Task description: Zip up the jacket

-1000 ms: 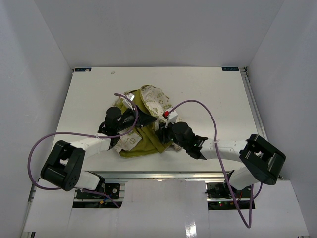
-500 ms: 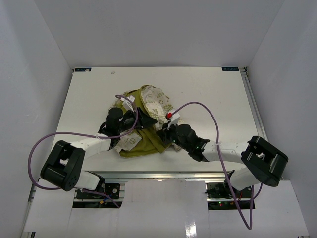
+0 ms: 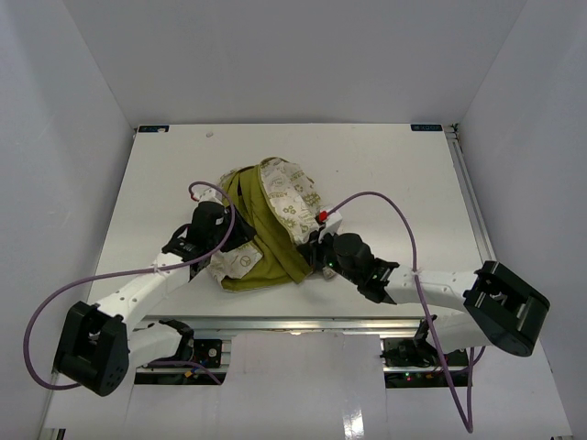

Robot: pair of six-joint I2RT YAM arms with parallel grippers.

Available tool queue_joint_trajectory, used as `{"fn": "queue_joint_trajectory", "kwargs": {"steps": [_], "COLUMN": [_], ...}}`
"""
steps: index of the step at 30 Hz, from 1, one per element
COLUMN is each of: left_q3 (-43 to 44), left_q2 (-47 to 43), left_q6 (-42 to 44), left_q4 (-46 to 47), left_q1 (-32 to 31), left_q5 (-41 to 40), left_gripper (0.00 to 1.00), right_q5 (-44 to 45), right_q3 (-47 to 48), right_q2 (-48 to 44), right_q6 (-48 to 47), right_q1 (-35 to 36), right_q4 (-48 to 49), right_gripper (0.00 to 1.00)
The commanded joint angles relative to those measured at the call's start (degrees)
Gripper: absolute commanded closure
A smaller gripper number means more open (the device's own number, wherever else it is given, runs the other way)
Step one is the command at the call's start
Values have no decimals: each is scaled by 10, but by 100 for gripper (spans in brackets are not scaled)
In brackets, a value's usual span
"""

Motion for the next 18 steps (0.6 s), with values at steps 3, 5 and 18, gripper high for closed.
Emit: {"fn": "queue_joint_trajectory", "kwargs": {"steps": [3, 5, 18], "left_q3": [9, 8, 43], "left_q2": [-37, -28, 52], "left_q6": [-58, -62, -102], "left_q4": [-101, -102, -143], "left_q1": [-1, -1, -22], "left_q5": [-33, -20, -58], "left_gripper": [47, 49, 48], "right_q5": [22, 22, 36], "right_q3": [-15, -16, -27], "right_q2": [-41, -45, -60], "right_q6": [2, 0, -5], "right_q1": [-2, -2, -2], "right_q4": [11, 8, 5], "right_gripper": [92, 92, 92]}}
